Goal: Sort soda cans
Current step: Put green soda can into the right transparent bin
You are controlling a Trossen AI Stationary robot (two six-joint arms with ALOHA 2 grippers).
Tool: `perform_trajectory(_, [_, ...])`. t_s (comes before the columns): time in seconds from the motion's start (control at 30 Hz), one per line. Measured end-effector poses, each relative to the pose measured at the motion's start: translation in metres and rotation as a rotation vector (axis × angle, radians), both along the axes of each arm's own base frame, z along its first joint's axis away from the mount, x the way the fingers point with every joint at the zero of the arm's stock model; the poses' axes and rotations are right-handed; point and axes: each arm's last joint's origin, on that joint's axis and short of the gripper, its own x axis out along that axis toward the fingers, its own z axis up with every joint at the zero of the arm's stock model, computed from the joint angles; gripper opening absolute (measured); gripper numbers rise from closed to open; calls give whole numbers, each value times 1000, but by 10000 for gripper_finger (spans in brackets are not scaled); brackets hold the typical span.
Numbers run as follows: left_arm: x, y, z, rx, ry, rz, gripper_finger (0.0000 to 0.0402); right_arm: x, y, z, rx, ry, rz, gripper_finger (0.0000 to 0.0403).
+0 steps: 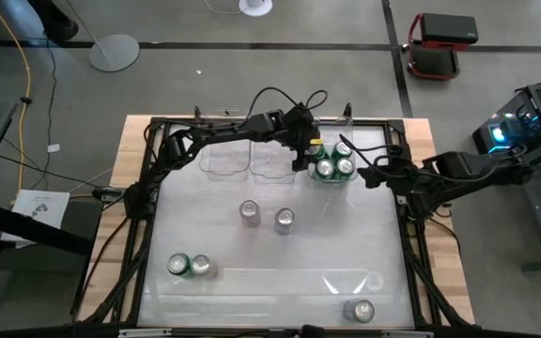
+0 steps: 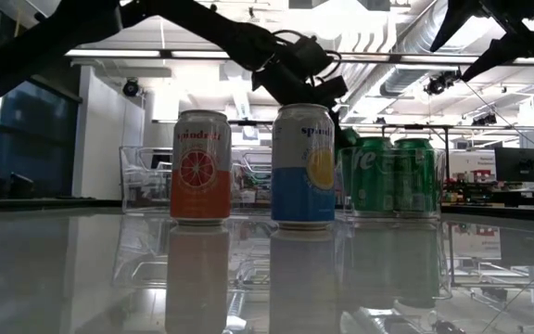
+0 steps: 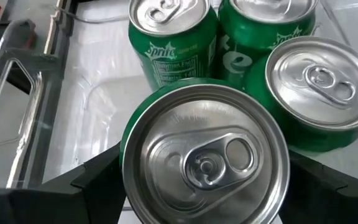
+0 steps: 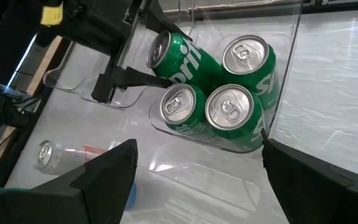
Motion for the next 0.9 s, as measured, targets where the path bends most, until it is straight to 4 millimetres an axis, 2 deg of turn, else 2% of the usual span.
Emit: perform_trajectory(0.9, [1, -2, -3, -35, 2, -18, 312, 4, 0, -2, -31, 20, -17, 330])
